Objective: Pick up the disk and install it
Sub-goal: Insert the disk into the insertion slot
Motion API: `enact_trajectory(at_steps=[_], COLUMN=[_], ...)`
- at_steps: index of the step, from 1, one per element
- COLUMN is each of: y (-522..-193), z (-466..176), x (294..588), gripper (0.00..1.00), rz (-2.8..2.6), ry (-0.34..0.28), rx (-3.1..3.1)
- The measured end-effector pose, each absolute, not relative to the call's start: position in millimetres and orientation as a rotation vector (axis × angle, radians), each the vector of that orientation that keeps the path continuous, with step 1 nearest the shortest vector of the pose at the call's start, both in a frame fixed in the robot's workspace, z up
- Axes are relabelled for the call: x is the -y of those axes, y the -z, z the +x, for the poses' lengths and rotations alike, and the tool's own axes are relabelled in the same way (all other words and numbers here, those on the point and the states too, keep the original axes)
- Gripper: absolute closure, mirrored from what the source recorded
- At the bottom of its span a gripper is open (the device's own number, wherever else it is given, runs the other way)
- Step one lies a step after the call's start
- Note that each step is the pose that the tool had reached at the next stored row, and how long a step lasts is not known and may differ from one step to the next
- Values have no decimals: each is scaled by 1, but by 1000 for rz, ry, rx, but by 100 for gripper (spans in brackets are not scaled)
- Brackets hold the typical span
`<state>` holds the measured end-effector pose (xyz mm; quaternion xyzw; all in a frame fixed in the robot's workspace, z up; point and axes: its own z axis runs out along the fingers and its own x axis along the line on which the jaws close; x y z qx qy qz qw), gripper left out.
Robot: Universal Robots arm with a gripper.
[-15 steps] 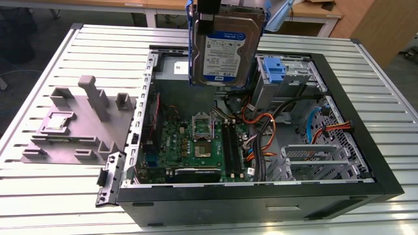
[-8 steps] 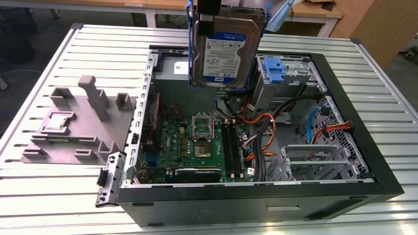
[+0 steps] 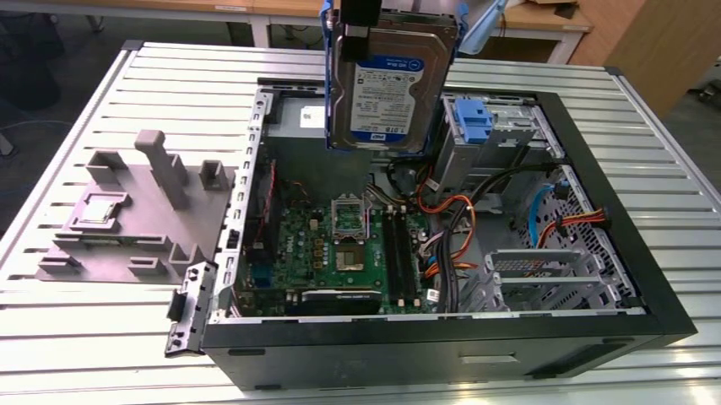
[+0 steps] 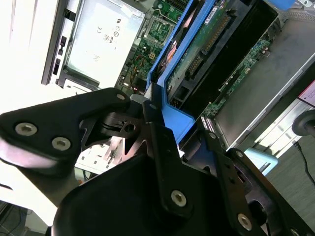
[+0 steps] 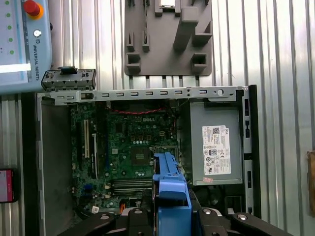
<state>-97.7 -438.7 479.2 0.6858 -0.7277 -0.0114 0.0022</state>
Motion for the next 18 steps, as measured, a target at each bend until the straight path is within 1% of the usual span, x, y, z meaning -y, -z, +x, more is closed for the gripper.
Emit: enact_trajectory(at_steps=[11, 18], y=[-479, -479], z=[-84, -84], x=[440, 449], gripper=[64, 64], rz=[2151, 2151], ry=[37, 37], rx=[2282, 2282])
